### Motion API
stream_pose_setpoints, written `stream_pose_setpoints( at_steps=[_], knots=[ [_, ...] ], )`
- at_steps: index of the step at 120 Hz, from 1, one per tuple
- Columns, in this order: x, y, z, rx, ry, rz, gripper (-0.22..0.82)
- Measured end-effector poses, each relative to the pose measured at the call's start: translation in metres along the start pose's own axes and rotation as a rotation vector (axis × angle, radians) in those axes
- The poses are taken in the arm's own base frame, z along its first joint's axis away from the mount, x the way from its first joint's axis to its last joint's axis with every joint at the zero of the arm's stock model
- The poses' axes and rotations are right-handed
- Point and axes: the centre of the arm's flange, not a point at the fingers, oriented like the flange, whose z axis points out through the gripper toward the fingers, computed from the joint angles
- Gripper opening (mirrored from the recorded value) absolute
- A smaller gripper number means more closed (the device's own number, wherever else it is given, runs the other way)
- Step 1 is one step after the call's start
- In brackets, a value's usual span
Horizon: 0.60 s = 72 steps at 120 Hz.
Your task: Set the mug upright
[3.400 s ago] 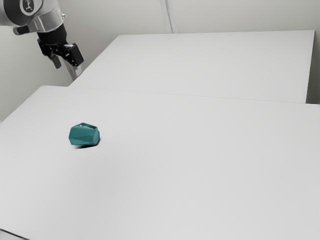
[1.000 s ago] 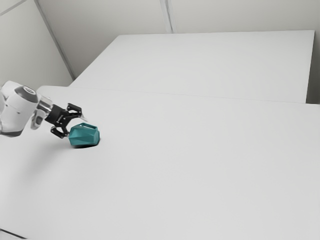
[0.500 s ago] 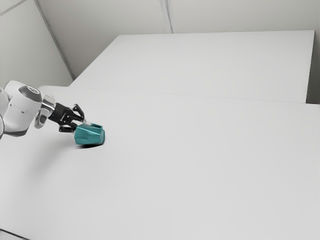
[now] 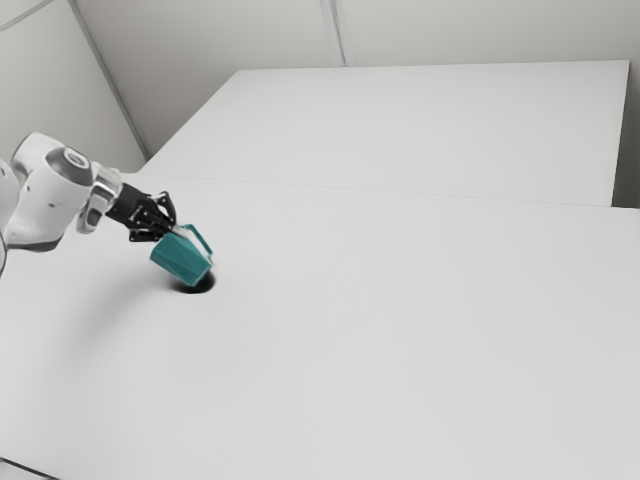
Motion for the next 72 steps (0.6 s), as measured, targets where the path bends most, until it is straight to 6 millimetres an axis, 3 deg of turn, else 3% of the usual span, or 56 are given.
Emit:
stream_pose_setpoints(
  at_steps=[13,29,49,72],
  knots=[
    [0.013,-0.040,-0.004,-0.118,0.025,0.149,-0.18],
    [0.034,-0.079,0.006,-0.270,0.056,0.325,-0.18],
    [0.072,-0.114,0.028,-0.440,0.061,0.547,-0.18],
    [0.098,-0.146,0.043,-0.577,0.008,0.780,-0.18]
  ],
)
